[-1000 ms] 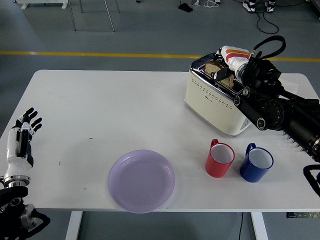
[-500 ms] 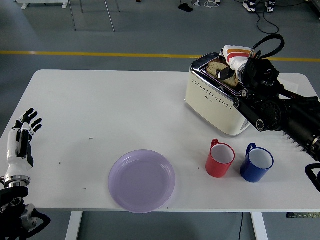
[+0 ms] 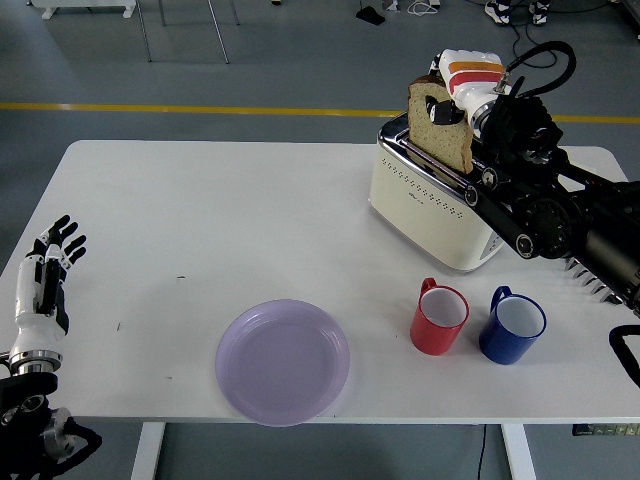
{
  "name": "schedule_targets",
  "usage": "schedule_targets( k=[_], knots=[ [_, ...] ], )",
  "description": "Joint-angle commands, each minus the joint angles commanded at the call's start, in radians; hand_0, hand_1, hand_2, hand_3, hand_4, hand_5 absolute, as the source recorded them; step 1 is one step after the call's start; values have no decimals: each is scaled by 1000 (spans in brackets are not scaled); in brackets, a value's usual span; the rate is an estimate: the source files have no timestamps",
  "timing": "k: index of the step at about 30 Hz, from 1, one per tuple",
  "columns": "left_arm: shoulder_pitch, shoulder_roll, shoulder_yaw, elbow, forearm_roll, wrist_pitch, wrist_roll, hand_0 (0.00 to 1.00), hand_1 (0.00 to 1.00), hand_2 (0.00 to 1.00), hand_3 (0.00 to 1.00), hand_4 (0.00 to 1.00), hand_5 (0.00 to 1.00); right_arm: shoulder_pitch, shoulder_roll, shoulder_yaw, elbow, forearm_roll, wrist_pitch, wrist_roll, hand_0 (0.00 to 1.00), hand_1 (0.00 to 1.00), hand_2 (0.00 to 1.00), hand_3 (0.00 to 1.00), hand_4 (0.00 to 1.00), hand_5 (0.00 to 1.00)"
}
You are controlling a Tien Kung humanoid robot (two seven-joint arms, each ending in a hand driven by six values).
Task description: Push plate across desktop,pick up the break from the machine,place the break in the plate
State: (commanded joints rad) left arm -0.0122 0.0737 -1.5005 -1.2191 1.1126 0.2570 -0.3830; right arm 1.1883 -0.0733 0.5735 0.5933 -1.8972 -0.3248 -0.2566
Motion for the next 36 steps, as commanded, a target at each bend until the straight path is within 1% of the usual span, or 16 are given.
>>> schedule_targets(
  k=[1,3,6,8,9,12,14,15,17,20,23,25,27,31,34,36],
  knots=[
    [-1,1,0,-2,1,-1,0,777,796,860,841,460,861,-1,-14,38,39,-45,-5,-3,82,209,285,359,382,62],
    [-2,1,1,-2,2,-1,1,777,796,858,840,458,854,-2,-23,72,76,-113,-6,-5,57,190,278,352,380,69],
    [-2,3,6,-4,1,-3,2,777,796,858,840,458,854,-10,-56,140,179,-203,-2,-14,57,190,278,352,380,69],
    [-1,3,8,-4,2,-3,2,777,796,858,840,458,854,-19,-74,166,248,-227,15,-18,57,190,278,352,380,69],
    [-1,3,9,-5,2,-3,2,777,793,859,839,456,846,-24,-82,173,283,-230,22,-20,33,136,259,342,359,84],
    [-2,3,10,-6,2,-4,1,777,793,859,839,456,846,-38,-102,175,376,-201,55,-29,33,136,259,342,359,84],
    [-3,4,10,-8,2,-4,2,777,793,859,839,456,846,-54,-124,159,444,-134,99,-32,33,136,259,342,359,84],
    [-3,4,9,-9,2,-4,2,776,791,858,836,459,847,-65,-138,146,489,-88,139,-29,30,125,253,340,346,87],
    [-4,4,10,-11,2,-4,2,776,791,858,836,459,847,-76,-152,134,544,-4,191,-27,30,125,253,340,346,87],
    [-6,6,13,-13,2,-3,3,776,791,858,836,459,847,-104,-194,102,624,120,303,-33,30,125,253,340,346,87],
    [-6,5,9,-14,3,-4,3,774,790,857,835,462,846,-117,-213,74,654,250,409,-44,21,120,248,339,328,98],
    [0,7,8,-13,2,-4,4,774,790,857,835,462,846,-130,-223,33,675,334,465,-59,21,120,248,339,328,98],
    [0,7,10,-12,1,-5,4,773,788,854,833,475,853,-136,-233,2,691,419,488,-64,23,113,247,337,315,110],
    [-16,12,12,-14,-3,-6,2,773,788,854,833,475,853,-131,-261,-95,717,588,509,-70,23,113,247,337,315,110],
    [-21,13,10,-15,-3,-5,2,771,787,853,829,478,854,-125,-265,-154,723,711,512,-73,23,108,244,332,303,116],
    [-20,12,9,-15,-4,-5,1,771,787,853,829,478,854,-123,-257,-200,727,792,514,-80,23,108,244,332,303,116]
  ],
)
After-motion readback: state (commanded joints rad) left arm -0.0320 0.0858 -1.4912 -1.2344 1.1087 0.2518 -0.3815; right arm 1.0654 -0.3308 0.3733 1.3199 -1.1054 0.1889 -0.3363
